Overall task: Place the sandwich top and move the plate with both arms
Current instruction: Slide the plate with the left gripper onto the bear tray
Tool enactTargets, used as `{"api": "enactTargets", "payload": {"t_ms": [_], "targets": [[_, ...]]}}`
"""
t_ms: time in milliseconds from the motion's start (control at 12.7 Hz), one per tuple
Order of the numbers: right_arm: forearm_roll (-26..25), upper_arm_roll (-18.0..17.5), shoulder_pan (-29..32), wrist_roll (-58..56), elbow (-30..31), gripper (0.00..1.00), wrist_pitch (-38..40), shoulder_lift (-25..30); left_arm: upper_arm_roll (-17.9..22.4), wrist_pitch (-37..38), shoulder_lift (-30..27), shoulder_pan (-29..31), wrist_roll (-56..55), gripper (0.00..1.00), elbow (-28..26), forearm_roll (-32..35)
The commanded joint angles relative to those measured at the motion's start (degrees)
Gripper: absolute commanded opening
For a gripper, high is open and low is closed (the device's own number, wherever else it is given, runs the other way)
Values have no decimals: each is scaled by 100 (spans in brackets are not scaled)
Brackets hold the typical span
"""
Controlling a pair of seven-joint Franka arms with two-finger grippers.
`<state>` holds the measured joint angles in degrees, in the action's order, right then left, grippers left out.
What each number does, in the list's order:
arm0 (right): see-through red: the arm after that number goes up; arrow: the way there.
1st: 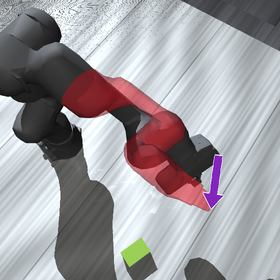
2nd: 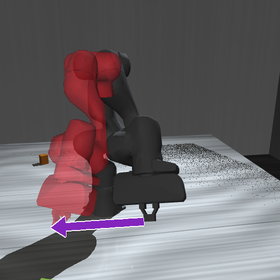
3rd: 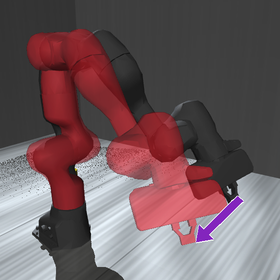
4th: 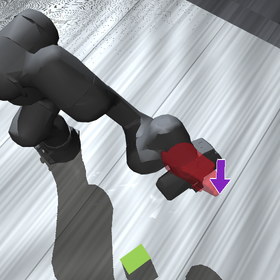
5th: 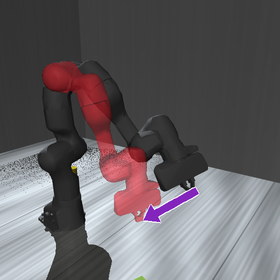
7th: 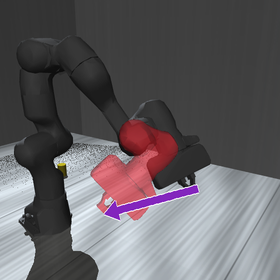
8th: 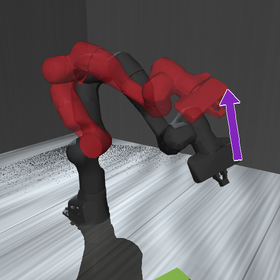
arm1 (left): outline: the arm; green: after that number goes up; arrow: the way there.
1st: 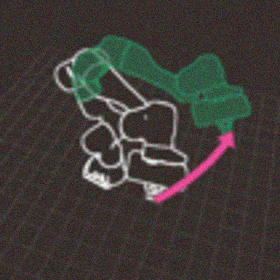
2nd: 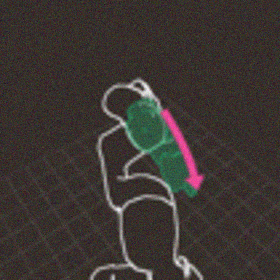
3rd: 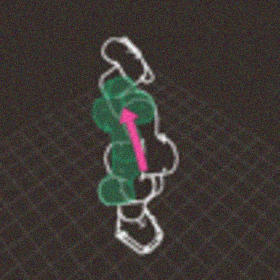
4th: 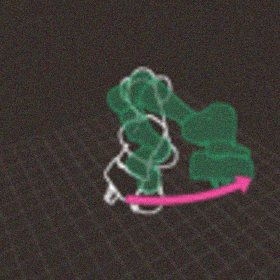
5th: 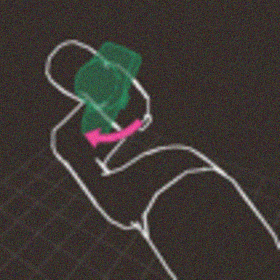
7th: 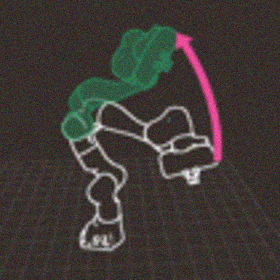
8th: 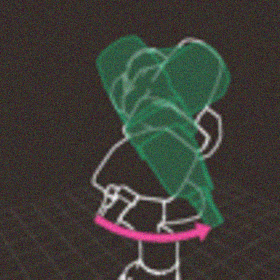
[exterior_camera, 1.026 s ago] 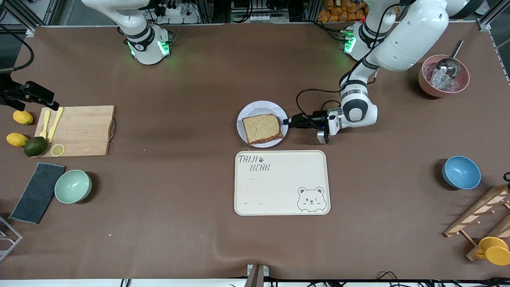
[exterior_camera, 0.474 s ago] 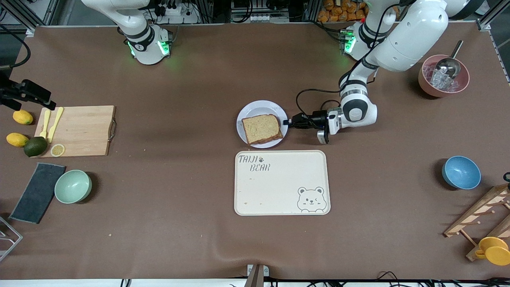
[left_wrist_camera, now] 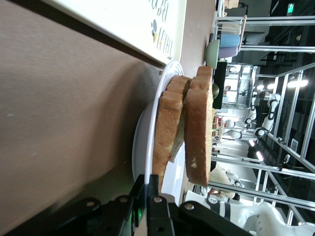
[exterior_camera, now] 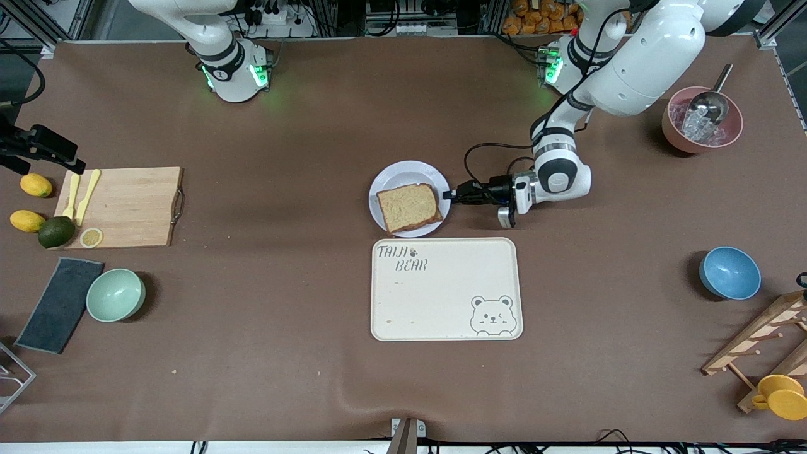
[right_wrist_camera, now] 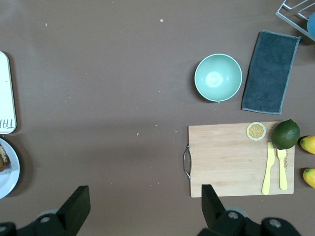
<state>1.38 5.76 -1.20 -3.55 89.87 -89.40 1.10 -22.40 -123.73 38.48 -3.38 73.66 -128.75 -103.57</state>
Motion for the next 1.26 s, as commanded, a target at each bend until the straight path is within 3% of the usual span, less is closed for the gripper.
{"api": "enactTargets", "payload": {"t_ms": [0,395,711,1184], "targets": [[-278,-14,-21,47,-84,100,36,-30,-203,-99,222,-14,201,0,236,-233],[-270,-22,-21,91,-93,100,63,-31,-510,-90,-112,188,105,0,245,-225],[-261,-14,-21,47,-93,100,54,-48,-888,-90,-498,732,-386,0,254,-216],[-252,-14,-30,56,-101,100,63,-57,-889,-90,-904,1049,-1135,0,596,-181]]}}
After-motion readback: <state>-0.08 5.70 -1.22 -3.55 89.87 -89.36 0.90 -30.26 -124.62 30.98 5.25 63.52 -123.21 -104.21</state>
